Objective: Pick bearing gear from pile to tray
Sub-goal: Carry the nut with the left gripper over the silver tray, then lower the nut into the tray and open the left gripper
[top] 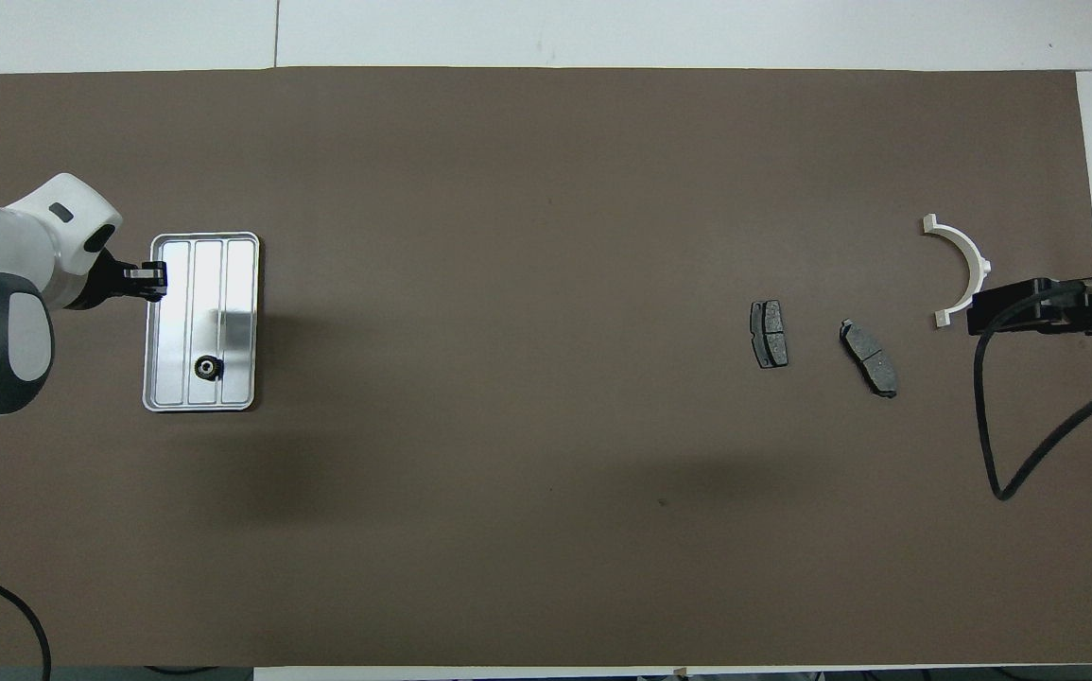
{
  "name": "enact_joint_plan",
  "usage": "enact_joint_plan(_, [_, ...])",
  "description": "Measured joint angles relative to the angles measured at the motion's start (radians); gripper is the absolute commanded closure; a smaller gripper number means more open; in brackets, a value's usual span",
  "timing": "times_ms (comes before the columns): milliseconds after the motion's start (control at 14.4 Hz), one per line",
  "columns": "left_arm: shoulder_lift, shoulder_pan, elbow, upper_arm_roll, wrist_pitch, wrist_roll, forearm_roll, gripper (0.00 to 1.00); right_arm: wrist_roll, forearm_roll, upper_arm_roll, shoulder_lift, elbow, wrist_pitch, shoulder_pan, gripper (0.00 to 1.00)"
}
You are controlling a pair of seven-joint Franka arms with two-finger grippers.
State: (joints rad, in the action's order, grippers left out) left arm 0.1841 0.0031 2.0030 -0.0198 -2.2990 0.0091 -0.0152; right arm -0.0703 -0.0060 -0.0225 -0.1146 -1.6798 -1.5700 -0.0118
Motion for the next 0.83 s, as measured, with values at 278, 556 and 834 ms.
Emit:
enact_joint_plan(278, [0.031, -0.015, 0.01, 0.001, -0.061, -0.024, 0.0, 1.0, 0.0, 0.0, 0.0, 0.0, 0.0, 0.0, 0.0, 0.0])
enact_joint_plan(556, [0.08, -0.028, 0.017, 0.002, -0.125, -0.049, 0.0, 1.0, 0.0, 0.0, 0.0, 0.0, 0.001, 0.0, -0.001, 0.0])
enact_joint_plan(834, [0.109, -0.037, 0.031, 0.002, -0.143, -0.064, 0.0, 1.0, 0.0, 0.0, 0.0, 0.0, 0.001, 0.0, -0.007, 0.0])
